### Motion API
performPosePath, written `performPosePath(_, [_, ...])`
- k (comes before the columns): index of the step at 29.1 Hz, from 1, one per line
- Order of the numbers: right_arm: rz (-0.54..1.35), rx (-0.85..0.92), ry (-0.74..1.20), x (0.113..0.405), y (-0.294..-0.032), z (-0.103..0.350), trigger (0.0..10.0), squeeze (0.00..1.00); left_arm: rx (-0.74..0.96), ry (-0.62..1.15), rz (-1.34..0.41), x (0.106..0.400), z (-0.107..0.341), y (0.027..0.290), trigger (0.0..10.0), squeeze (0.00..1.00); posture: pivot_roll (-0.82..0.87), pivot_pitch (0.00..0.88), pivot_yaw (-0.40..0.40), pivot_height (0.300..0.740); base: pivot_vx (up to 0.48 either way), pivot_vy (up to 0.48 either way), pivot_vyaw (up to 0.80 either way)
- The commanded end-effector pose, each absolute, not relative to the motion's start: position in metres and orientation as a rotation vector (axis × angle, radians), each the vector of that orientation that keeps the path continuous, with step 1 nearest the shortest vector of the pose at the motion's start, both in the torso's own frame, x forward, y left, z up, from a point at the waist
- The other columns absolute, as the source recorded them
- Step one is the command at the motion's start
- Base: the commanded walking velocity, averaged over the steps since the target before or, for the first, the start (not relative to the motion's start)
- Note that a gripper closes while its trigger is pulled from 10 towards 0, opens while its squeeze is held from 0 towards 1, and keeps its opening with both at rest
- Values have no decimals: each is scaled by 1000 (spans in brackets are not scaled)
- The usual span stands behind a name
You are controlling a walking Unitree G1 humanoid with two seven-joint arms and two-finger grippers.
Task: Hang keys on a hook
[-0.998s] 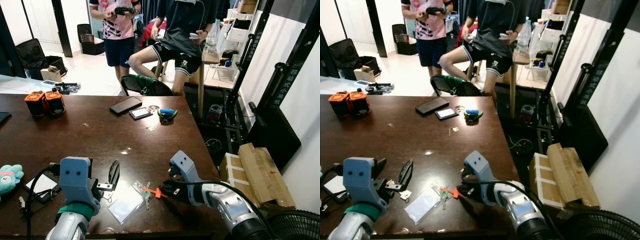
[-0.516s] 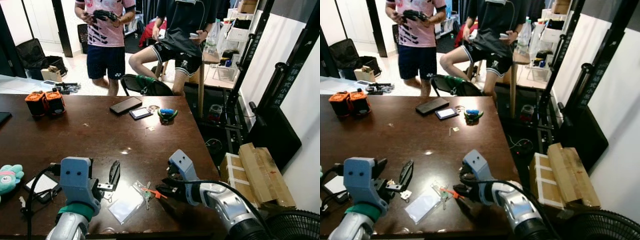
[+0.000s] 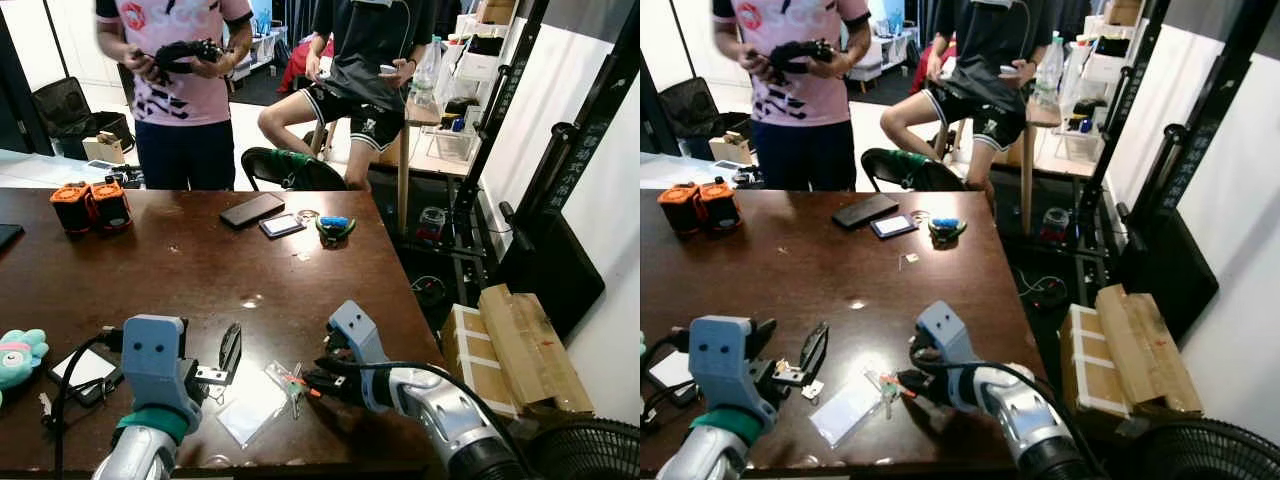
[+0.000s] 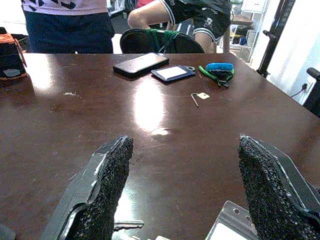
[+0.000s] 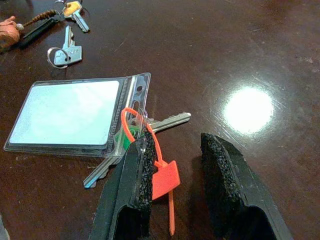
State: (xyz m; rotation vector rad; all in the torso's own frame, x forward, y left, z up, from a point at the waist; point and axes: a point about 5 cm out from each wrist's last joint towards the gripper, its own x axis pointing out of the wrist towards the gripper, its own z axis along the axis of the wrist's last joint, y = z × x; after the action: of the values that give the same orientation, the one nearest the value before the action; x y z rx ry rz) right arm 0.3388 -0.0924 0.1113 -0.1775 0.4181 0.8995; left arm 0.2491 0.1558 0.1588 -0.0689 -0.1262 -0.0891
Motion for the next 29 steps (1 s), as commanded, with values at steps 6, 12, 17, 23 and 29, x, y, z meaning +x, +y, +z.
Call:
performPosePath(6, [914, -200, 463, 336, -93, 106, 10000, 0, -81, -110, -117, 246, 158, 153, 10000, 0, -141, 23, 45, 740, 0, 0, 0])
performPosePath(12, [922, -211, 483, 334, -93, 103, 10000, 0, -82, -106, -127, 246, 157, 152, 10000, 0, -141, 24, 45, 740, 0, 0, 0])
performPosePath(17, [927, -216, 489, 334, -92, 102, 10000, 0, -80, -104, -128, 246, 157, 152, 10000, 0, -138, 22, 42, 740, 0, 0, 0])
performPosePath(23, [930, -209, 484, 334, -91, 102, 10000, 0, -78, -99, -129, 245, 156, 152, 10000, 0, -137, 19, 40, 740, 0, 0, 0])
performPosePath(29, [929, -205, 483, 334, -90, 103, 5294, 0, -77, -97, -133, 245, 155, 151, 10000, 0, -137, 19, 40, 740, 0, 0, 0])
